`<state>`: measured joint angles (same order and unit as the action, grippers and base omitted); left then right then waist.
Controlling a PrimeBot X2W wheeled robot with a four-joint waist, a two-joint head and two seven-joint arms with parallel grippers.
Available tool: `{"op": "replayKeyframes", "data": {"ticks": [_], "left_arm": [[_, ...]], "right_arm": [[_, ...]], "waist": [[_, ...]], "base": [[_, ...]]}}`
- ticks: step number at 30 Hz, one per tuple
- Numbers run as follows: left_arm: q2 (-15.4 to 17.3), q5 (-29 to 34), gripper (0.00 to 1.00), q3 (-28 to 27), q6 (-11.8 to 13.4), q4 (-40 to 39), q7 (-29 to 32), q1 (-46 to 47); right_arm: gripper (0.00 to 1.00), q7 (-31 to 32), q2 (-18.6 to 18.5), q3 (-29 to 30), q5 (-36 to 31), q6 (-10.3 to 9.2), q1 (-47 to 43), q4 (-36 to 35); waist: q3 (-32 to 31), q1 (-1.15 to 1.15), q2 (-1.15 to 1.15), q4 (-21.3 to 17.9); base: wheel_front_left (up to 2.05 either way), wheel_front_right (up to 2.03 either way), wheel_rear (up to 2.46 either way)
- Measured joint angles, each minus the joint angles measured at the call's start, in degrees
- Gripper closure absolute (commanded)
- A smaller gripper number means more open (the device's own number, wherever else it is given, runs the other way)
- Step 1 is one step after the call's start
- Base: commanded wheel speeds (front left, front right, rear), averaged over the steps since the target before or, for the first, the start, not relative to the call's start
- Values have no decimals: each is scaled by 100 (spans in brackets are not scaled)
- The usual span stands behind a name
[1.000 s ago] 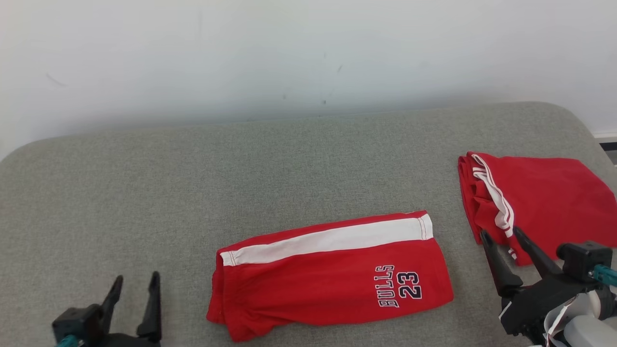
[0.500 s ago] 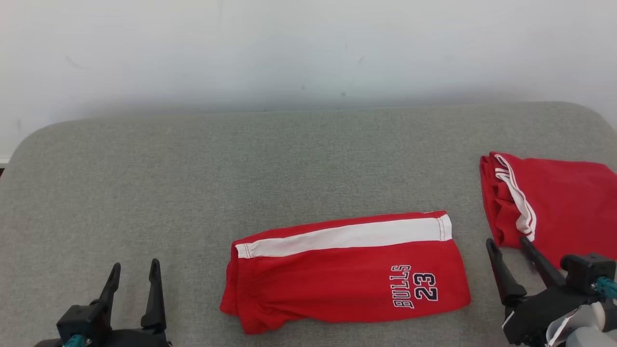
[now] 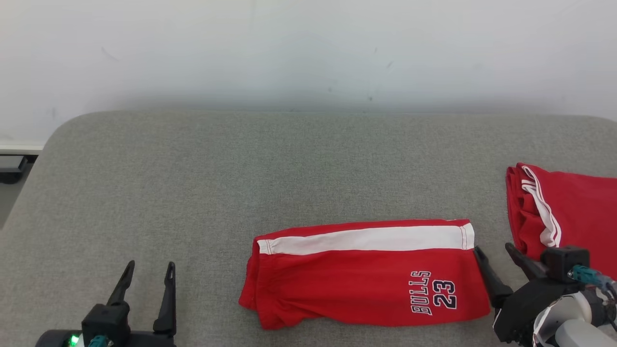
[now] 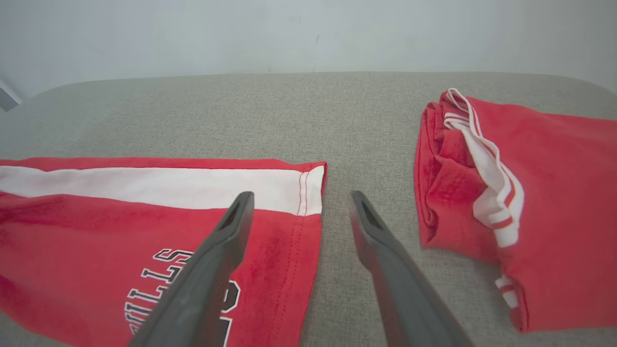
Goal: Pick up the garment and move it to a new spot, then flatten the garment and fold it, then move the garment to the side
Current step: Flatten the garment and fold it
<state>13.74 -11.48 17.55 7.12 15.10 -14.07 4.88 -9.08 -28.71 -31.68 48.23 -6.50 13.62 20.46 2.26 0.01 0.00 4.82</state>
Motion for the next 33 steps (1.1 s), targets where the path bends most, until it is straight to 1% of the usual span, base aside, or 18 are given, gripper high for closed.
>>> {"op": "replayKeyframes", "data": {"ticks": [4,12,19,22,24,25,33], "left_arm": [[49,87,0,41,-1,-156,136,-24],[78,86,0,60,0,-388,323,-220],[66,87,0,83,0,-571,452,-226],[62,86,0,123,-1,-622,504,-225],[58,86,0,129,-1,-651,510,-224],[53,86,0,132,-1,-668,547,-223],[-32,74,0,169,-2,-720,647,-214]], "right_arm": [[0,205,52,-96,5,45,31,116],[0,471,105,-151,69,45,101,326],[0,1016,300,-270,226,46,335,713],[0,1246,308,-276,282,46,478,918],[0,1443,336,-311,370,46,552,1051],[0,1652,355,-412,369,46,594,1161],[0,2104,479,-476,564,200,746,1371]], "waist": [[-35,0,0,47],[-72,0,0,82],[-53,0,0,135],[-34,0,0,195],[-17,0,0,241],[1,0,0,288],[105,0,0,457]], "base": [[0,0,0],[0,0,0],[0,0,0],[0,0,0],[0,0,0],[0,0,0],[0,0,0]]}}
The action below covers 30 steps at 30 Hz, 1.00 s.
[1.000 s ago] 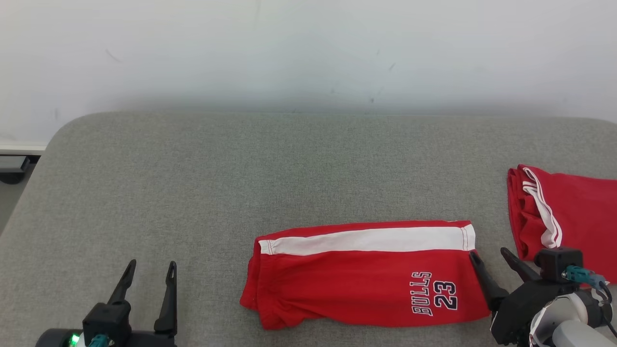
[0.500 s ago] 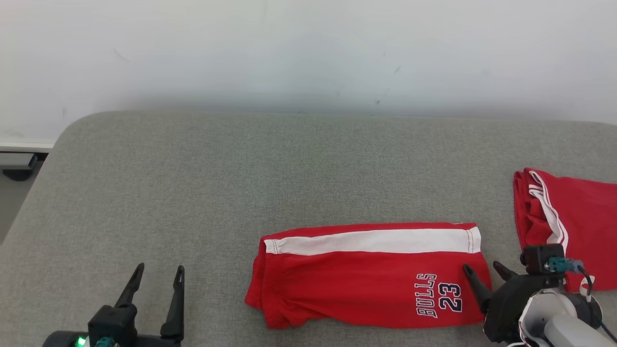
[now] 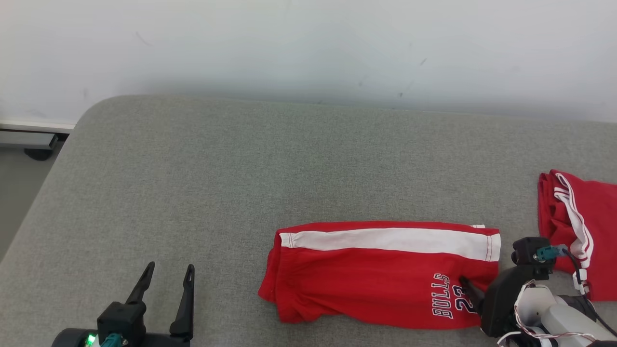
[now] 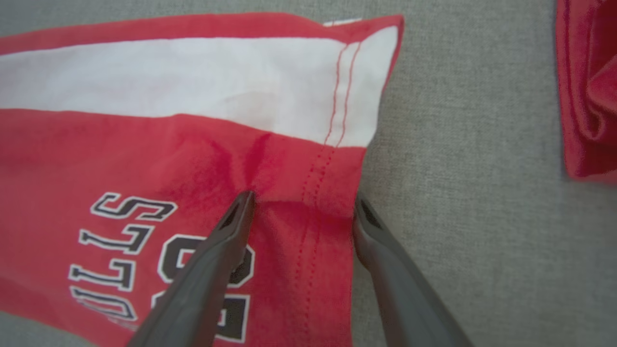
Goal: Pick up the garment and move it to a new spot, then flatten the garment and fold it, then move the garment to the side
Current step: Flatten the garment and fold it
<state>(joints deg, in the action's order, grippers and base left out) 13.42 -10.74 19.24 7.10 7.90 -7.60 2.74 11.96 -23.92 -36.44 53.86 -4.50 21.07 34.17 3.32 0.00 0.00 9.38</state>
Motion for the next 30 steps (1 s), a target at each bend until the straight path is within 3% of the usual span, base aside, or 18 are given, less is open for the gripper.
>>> {"op": "replayKeyframes", "data": {"ticks": [1,2,3,5,15,22,30], "left_arm": [[-12,-9,0,2,-1,1,0,1],[-18,-27,0,0,-1,1,0,1],[-21,-45,0,-8,0,3,1,1],[-23,-47,0,-10,0,3,2,1],[-18,-92,0,-126,0,4,35,-12],[-23,-129,0,-127,0,7,51,-12],[-25,-141,0,-115,-4,8,59,-12]], "right_arm": [[9,58,13,-9,15,20,31,35],[62,127,15,-19,23,62,68,63],[62,177,15,-31,24,85,99,87],[100,248,19,-47,31,149,162,115],[100,318,69,45,153,324,323,291],[100,258,-364,256,169,347,379,470],[100,209,-242,289,328,509,363,319]], "waist": [[14,0,0,19],[26,0,0,35],[37,0,0,48],[48,0,0,63],[55,0,-1,-43],[16,0,0,-193],[-5,0,0,-306]], "base": [[0,0,0],[0,0,0],[0,0,0],[0,0,0],[0,0,0],[0,0,0],[0,0,0]]}}
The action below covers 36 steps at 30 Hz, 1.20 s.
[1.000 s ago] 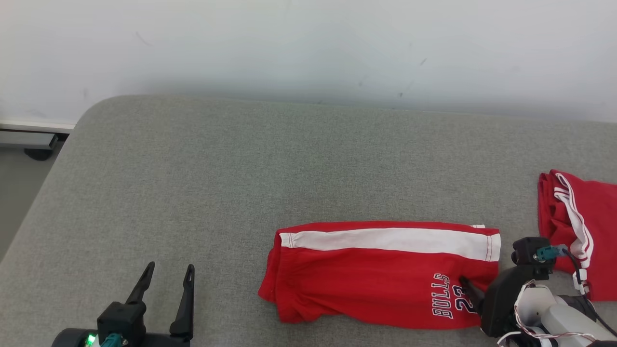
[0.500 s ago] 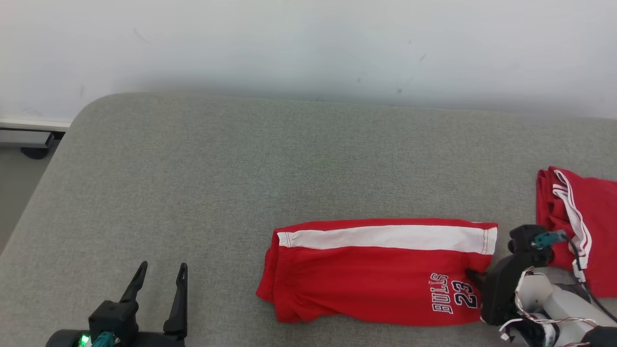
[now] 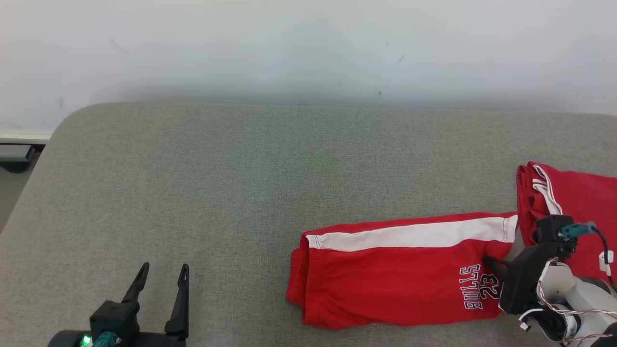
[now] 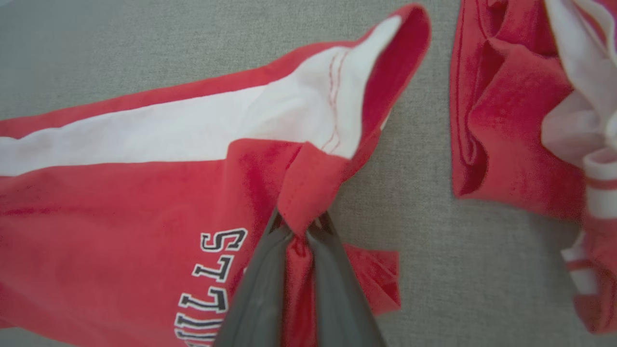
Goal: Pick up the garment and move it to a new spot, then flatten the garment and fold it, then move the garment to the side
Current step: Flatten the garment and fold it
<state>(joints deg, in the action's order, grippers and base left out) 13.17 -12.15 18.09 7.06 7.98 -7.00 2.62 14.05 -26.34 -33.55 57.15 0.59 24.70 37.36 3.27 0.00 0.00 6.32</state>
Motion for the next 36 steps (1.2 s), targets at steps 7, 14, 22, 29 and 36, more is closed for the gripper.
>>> {"op": "replayKeyframes", "data": {"ticks": [7,14,22,29,36], "left_arm": [[-10,-3,0,36,-1,49,40,1],[-20,-36,0,71,-4,87,42,-4],[-66,-43,0,141,-20,158,92,-3],[-134,-44,0,207,-105,218,93,4],[-193,-49,0,268,-109,250,99,31]], "right_arm": [[100,16,111,70,347,401,-7,-527],[100,196,129,26,526,504,-10,-1211],[100,415,231,-92,731,555,-75,-1939],[100,593,291,-196,773,554,-82,-2261],[100,723,493,-303,772,385,-71,-2306]], "waist": [[-48,0,0,-42],[-122,0,1,-93],[-157,0,0,-82],[-148,0,0,50],[-101,0,0,186]], "base": [[0,0,0],[0,0,0],[0,0,0],[0,0,0],[0,0,0]]}}
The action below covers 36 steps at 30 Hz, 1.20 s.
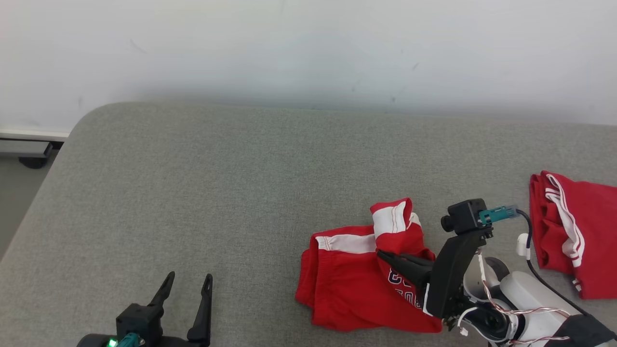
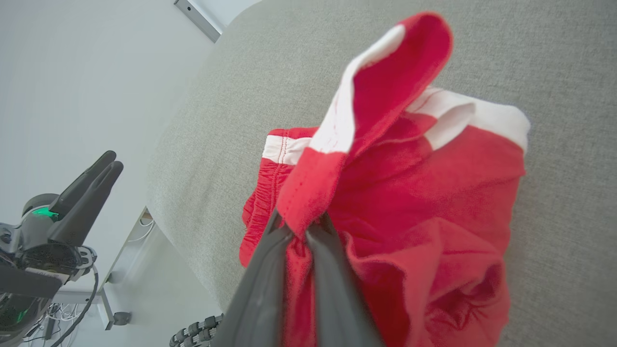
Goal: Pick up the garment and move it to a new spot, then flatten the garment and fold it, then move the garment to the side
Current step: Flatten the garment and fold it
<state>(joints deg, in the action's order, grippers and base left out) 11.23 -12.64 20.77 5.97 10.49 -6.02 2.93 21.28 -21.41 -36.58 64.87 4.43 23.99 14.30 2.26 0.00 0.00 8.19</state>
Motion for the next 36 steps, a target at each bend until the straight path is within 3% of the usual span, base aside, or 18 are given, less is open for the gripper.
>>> {"op": "replayKeyframes", "data": {"ticks": [6,19,25,26,27,36], "left_arm": [[-58,0,0,44,-42,63,1,135],[-188,-25,0,82,-93,330,-8,250],[-194,-37,0,83,-94,404,-34,250],[-194,-44,0,82,-94,421,-64,251],[-194,-45,0,80,-94,436,-65,252],[-169,-73,0,20,-94,543,-111,249]], "right_arm": [[100,120,210,-112,-24,-242,73,226],[100,247,622,-261,-20,-446,149,764],[100,250,699,-274,-18,-452,155,938],[61,248,705,-279,-18,-452,155,953],[0,244,717,-269,-16,-452,157,965],[0,55,537,-62,60,-378,242,708]], "waist": [[63,0,0,130],[97,0,0,437],[82,0,0,474],[79,0,0,478],[77,0,0,481],[40,0,0,422]], "base": [[0,0,0],[0,0,0],[0,0,0],[0,0,0],[0,0,0],[0,0,0]]}}
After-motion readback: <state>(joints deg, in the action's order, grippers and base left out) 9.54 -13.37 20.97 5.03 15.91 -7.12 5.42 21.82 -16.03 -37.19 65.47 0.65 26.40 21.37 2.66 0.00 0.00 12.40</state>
